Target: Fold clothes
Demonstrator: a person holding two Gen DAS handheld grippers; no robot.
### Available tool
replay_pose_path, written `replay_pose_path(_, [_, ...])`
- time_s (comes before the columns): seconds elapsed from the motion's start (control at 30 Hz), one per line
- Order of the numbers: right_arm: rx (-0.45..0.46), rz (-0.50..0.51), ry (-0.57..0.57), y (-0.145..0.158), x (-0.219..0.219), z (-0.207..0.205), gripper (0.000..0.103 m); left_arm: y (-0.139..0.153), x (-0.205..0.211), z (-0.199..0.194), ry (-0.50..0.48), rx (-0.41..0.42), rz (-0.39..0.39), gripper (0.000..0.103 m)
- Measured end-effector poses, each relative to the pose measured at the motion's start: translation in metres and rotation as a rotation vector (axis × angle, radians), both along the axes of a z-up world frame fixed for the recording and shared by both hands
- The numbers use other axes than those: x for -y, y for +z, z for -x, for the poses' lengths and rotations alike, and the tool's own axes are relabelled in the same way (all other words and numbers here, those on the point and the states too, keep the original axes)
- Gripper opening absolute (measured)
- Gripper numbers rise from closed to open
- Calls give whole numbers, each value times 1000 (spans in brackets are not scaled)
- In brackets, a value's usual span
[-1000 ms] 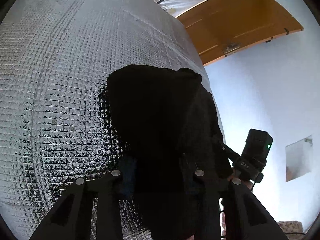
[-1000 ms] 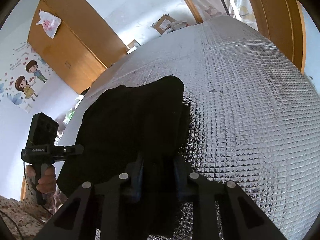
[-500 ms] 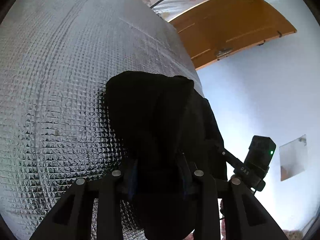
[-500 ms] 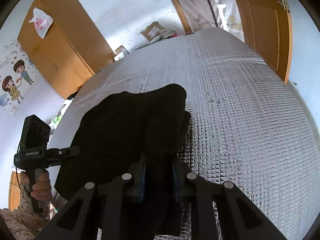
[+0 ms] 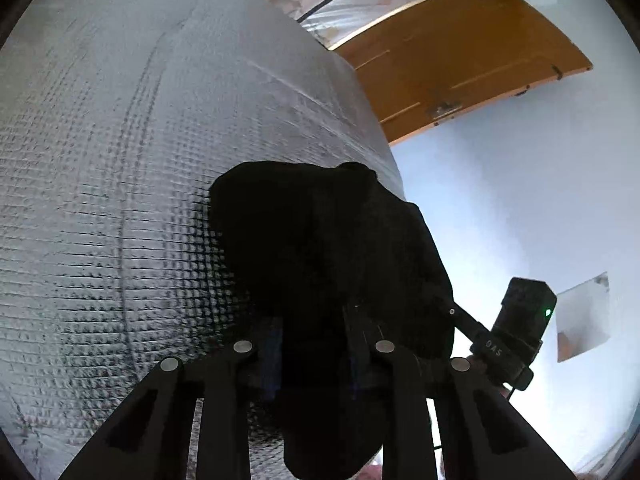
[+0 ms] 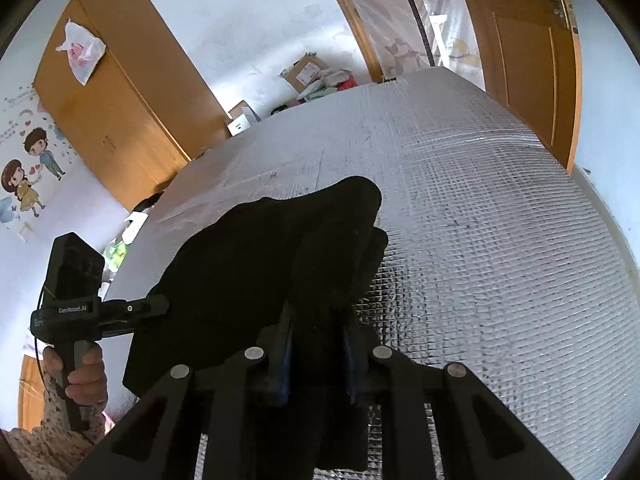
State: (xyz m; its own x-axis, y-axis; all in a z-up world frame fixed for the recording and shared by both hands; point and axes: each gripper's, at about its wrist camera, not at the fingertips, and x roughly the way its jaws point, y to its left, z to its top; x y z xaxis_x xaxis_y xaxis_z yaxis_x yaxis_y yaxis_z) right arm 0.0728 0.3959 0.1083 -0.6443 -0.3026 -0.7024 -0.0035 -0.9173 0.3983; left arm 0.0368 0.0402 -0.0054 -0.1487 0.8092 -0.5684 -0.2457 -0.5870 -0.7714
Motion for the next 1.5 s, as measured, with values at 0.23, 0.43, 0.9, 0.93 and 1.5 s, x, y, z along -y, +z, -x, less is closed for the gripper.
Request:
replay_pose_path(0.23, [25, 8, -23, -8, 1, 4, 20, 6, 3, 3, 12, 17, 54, 38])
replay_pose_path(0.43, [41, 31, -30, -16, -5, 5, 20, 17, -20, 7, -12, 94, 44, 42])
replay_pose_path(0.9, [18, 43, -19, -4, 8, 13, 20, 48, -18, 15, 7, 23, 37, 27])
replay_pose_path(0.93, [14, 41, -14, -1, 11, 15, 20, 51, -15, 16, 11, 19, 36, 26])
replay_pose_path(1.5, [-19, 86, 131, 12, 106, 98, 20, 87, 105, 72, 173, -56, 109, 26])
